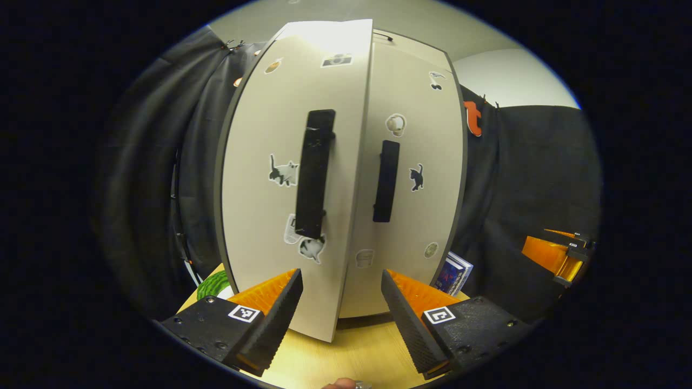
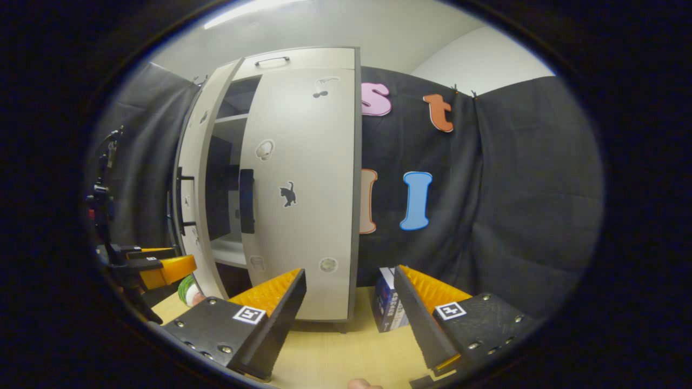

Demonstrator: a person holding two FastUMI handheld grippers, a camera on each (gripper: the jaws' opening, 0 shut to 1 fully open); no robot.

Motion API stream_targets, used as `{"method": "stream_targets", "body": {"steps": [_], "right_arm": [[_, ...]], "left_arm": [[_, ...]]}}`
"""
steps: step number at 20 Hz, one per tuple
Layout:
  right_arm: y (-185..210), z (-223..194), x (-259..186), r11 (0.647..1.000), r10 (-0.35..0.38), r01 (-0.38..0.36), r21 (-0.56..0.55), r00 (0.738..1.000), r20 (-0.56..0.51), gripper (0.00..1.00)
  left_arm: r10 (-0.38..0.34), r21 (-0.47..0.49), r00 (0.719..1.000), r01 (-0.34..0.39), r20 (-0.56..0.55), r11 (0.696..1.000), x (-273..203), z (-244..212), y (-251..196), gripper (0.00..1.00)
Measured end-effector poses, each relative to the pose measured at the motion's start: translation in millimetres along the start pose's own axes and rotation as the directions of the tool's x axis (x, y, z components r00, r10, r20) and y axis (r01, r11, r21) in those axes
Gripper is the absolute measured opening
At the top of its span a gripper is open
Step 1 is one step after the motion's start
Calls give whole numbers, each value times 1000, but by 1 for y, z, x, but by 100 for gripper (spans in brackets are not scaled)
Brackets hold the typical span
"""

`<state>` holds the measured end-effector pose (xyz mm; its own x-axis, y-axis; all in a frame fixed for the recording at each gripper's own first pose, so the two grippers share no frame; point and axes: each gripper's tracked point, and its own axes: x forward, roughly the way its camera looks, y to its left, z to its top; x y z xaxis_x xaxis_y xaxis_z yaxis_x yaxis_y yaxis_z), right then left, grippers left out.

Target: Grasp the bottle in the cabinet with the left hand and place it on the coaster, then close the right door with the right hand and the left door with the left hand.

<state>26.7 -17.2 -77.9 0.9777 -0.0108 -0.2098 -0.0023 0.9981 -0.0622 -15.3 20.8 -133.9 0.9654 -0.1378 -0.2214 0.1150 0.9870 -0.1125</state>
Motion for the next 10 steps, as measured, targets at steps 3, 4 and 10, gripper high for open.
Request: {"method": "stream_targets", "body": {"steps": [3, 4, 10], "right_arm": [[-7, -3, -2, 1000, -13, 13, 12, 1000, -8, 98], [-8, -2, -1, 1000, -12, 12, 13, 1000, -8, 98], [-10, 0, 2, 1000, 6, -6, 0, 1000, -3, 98]], "left_arm": [[-16, -8, 1000, 16, -2, 1000, -2, 0, -9, 94], [-15, -15, 1000, 15, -2, 1000, -2, 0, -11, 94], [-7, -42, 1000, 7, 5, 999, -4, 7, -17, 94]]}}
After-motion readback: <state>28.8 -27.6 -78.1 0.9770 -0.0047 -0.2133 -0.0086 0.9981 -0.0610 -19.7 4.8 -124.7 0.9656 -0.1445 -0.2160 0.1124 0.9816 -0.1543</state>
